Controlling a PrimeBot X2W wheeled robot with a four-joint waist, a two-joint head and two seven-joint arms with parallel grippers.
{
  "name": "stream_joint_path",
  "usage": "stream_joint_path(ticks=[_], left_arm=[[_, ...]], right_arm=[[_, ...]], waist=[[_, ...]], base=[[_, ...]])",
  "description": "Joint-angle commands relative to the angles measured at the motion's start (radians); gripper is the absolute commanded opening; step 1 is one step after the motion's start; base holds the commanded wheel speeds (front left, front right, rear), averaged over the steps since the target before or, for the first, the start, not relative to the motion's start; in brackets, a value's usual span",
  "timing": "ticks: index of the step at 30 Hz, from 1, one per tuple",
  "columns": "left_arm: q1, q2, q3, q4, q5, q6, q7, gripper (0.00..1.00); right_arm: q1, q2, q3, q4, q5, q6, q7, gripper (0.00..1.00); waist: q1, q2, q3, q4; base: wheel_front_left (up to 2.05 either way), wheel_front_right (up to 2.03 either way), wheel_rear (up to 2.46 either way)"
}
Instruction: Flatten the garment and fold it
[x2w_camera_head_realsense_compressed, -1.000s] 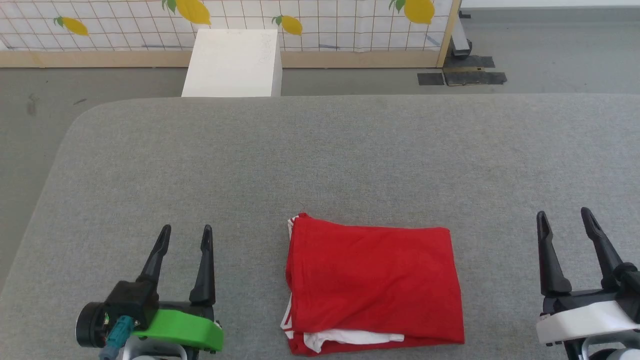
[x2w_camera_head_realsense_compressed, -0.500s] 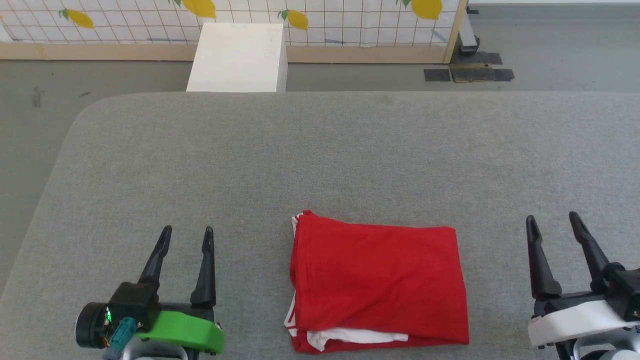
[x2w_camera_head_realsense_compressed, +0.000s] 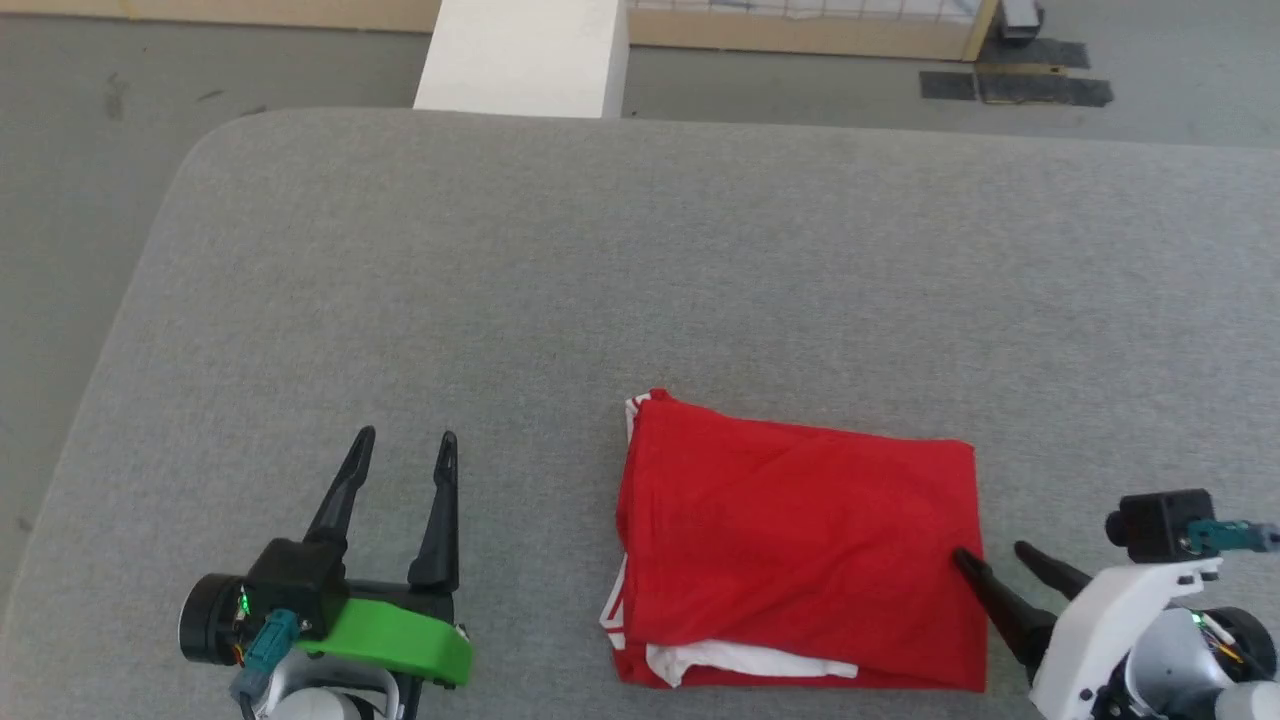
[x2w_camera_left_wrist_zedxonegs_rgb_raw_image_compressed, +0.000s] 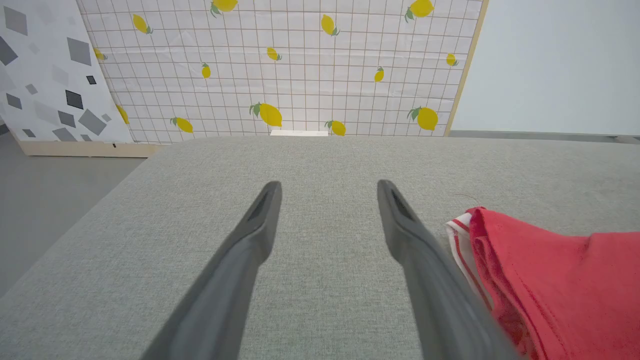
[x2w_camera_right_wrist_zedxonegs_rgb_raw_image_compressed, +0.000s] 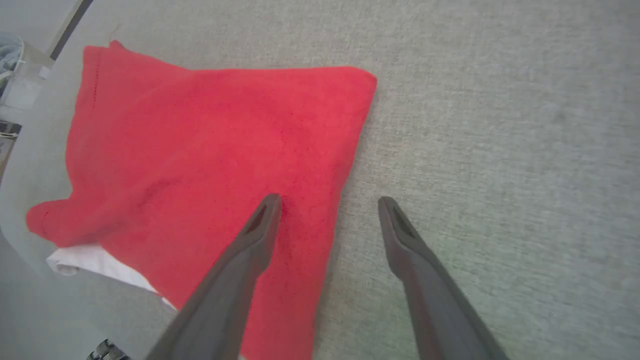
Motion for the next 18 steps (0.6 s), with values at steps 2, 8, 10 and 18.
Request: stream_joint_path(ticks=[2, 8, 10, 18], left_arm=[[-0.022, -0.004, -0.004, 0.004, 0.000, -0.005, -0.004, 1.00], [-0.031, -0.004, -0.010, 0.012, 0.002, -0.005, -0.004, 1.00], [-0.033, -0.005, -0.011, 0.014, 0.002, -0.006, -0.004, 1.00], [-0.029, -0.005, -0.016, 0.026, 0.001, -0.006, -0.004, 1.00]], right_arm=[[-0.034, 0.006, 0.017, 0.030, 0.029, -0.001, 0.038, 1.00], [-0.070, 0.033, 0.077, 0.115, 0.069, -0.001, 0.095, 1.00], [-0.082, 0.040, 0.098, 0.141, 0.075, -0.001, 0.097, 1.00], [-0.117, 0.018, 0.165, 0.198, 0.063, -0.001, 0.056, 0.00]], waist=[[0.0000, -0.0001, 0.029, 0.034], [0.0000, -0.0001, 0.038, 0.055], [0.0000, -0.0001, 0.038, 0.058], [0.0000, -0.0001, 0.018, 0.049]], base=[[0.00, 0.00, 0.00], [0.00, 0.00, 0.00], [0.00, 0.00, 0.00], [0.00, 0.00, 0.00]])
